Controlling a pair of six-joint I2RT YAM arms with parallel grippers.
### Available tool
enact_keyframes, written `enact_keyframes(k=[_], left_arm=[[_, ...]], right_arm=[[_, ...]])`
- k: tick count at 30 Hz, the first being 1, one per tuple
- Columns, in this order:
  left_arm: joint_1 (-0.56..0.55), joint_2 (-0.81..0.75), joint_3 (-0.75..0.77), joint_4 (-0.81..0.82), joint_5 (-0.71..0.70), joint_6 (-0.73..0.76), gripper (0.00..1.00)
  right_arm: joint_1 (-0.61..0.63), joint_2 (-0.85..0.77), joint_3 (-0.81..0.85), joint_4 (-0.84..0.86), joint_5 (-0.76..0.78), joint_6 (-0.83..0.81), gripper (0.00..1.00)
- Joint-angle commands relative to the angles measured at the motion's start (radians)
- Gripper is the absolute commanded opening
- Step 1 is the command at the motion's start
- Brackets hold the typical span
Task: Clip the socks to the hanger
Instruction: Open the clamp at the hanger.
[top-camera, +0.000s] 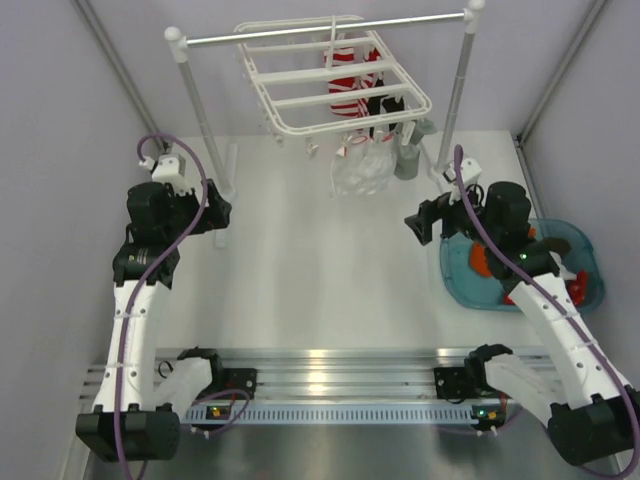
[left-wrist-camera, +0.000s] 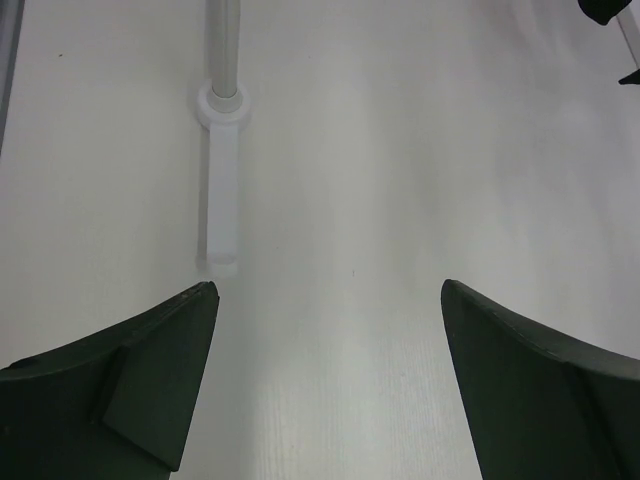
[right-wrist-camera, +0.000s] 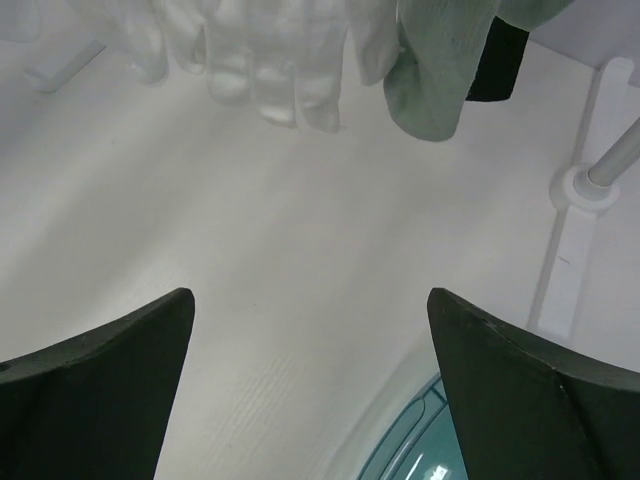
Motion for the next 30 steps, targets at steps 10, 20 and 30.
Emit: enact_keyframes(k=[10, 20, 30], left_arm=[[0.001, -0.177, -0.135, 0.397, 0.24, -0.187, 0.98], [0.001, -0.208, -0.226, 0.681, 0.437, -0.285, 0.96], [0.001, -0.289, -0.37, 0.881, 0.575, -0.215, 0.93]], right_arm=[[0.163, -0.068, -0.069, 0.528, -0.062, 0.069, 1.0], [0.39, 0.056, -0.088, 0.901, 0.078, 0.071, 1.0], [0.554, 0.244, -0.003, 1.014, 0.237, -0.064, 0.89]])
